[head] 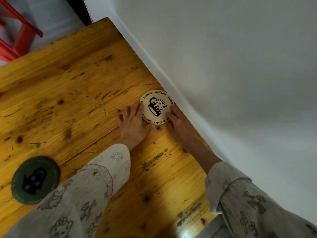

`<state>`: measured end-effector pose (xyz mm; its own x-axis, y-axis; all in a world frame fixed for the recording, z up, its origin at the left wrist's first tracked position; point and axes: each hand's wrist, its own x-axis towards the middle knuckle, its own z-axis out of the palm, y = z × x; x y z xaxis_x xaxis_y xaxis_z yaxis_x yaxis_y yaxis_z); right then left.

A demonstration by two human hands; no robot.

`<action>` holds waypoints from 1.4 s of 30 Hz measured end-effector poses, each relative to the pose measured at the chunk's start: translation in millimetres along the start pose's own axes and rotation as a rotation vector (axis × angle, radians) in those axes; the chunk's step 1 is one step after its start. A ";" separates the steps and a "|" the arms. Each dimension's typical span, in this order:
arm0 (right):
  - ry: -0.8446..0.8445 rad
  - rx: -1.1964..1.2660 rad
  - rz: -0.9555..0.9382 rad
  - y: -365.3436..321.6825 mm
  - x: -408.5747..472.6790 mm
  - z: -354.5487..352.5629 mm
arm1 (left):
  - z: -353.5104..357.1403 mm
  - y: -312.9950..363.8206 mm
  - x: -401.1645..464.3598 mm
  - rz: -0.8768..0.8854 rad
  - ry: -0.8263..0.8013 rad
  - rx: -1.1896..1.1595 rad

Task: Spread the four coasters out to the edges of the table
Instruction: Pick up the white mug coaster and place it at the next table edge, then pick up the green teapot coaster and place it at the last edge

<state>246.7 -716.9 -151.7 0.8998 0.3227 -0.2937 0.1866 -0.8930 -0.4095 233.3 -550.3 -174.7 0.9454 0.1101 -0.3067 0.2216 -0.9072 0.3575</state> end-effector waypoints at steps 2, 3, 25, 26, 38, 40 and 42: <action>-0.010 -0.012 -0.008 1.5 0.3 0.4 | -1.0 2.0 -0.1 0.003 -0.012 0.020; -0.018 -0.024 -0.015 2.7 0.4 0.5 | -1.2 3.2 -0.4 0.007 -0.017 0.037; -0.022 0.308 0.101 -75.6 -159.9 -9.0 | -91.0 -39.1 -207.2 -0.014 -0.193 -0.451; -0.018 0.331 0.098 -86.0 -172.3 -8.8 | -96.2 -43.7 -222.0 -0.010 -0.183 -0.452; 0.148 0.374 0.022 -238.0 -346.5 16.0 | -163.3 -141.5 -396.1 0.229 -0.036 -0.463; 0.187 0.362 0.007 -258.2 -372.0 15.0 | -174.6 -150.4 -421.7 0.261 -0.018 -0.461; 0.219 0.341 -0.024 -276.6 -392.1 11.3 | -184.1 -156.8 -442.9 0.291 0.013 -0.443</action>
<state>-162.2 -592.8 67.0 0.9663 0.2350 -0.1052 0.0999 -0.7188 -0.6880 -176.2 -382.1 67.5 0.9852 -0.1127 -0.1292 0.0270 -0.6426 0.7658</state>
